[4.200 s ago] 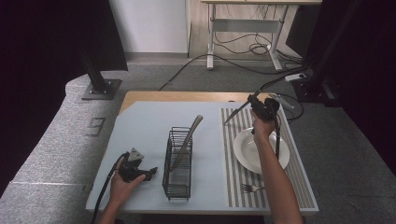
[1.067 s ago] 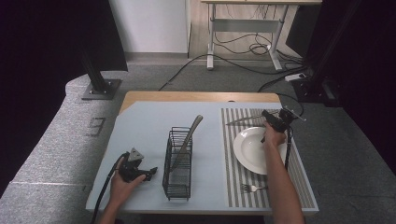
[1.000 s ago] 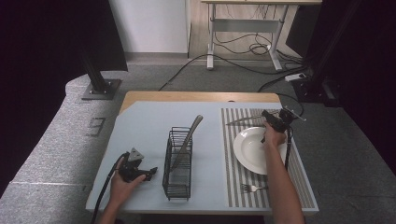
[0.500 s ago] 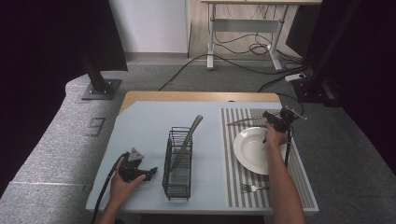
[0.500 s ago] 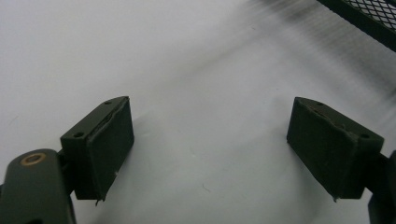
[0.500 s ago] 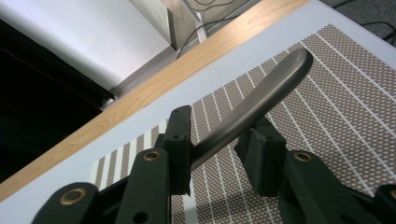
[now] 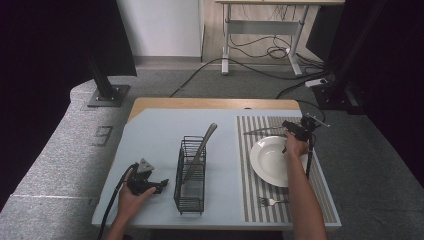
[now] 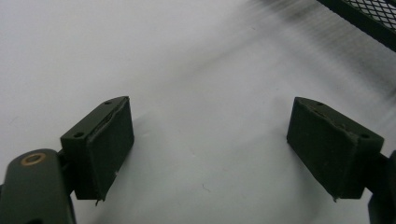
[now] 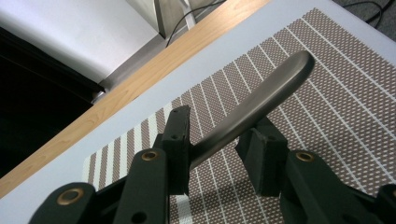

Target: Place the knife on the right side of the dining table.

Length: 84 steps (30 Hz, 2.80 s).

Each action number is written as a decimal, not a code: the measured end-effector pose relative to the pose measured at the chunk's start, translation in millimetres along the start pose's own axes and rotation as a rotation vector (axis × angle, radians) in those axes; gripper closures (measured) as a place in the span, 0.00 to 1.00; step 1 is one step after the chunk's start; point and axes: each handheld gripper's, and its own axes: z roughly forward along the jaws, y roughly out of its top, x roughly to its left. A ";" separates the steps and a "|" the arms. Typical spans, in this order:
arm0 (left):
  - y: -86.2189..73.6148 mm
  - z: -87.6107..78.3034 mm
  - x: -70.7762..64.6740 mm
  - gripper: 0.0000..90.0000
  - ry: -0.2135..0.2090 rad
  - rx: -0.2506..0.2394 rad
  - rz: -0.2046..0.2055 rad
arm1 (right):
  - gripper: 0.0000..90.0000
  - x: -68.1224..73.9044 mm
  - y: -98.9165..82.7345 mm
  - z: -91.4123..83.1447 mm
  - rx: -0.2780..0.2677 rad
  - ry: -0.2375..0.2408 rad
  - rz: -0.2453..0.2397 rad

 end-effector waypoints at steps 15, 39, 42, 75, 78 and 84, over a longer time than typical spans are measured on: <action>0.0 0.0 0.0 0.16 0.000 0.000 0.000 | 0.69 2.0 1.5 0.4 0.026 -0.043 -0.012; 0.0 -0.1 -0.1 0.16 0.000 0.000 0.000 | 0.67 -1.7 5.3 -0.5 0.096 -0.075 0.039; 0.0 -0.1 -0.1 0.16 0.000 0.000 0.001 | 0.68 -3.0 5.8 -0.9 0.101 -0.077 0.052; 0.1 0.0 0.1 0.16 0.000 0.001 0.000 | 0.46 5.1 45.9 -1.7 0.195 -0.018 -0.548; 0.1 0.0 0.2 0.16 0.000 0.001 0.000 | 0.46 4.5 48.8 5.5 0.205 -0.016 -0.580; 0.2 0.0 0.2 0.16 0.000 0.001 0.000 | 0.46 -3.0 50.0 24.7 0.296 -0.040 -0.610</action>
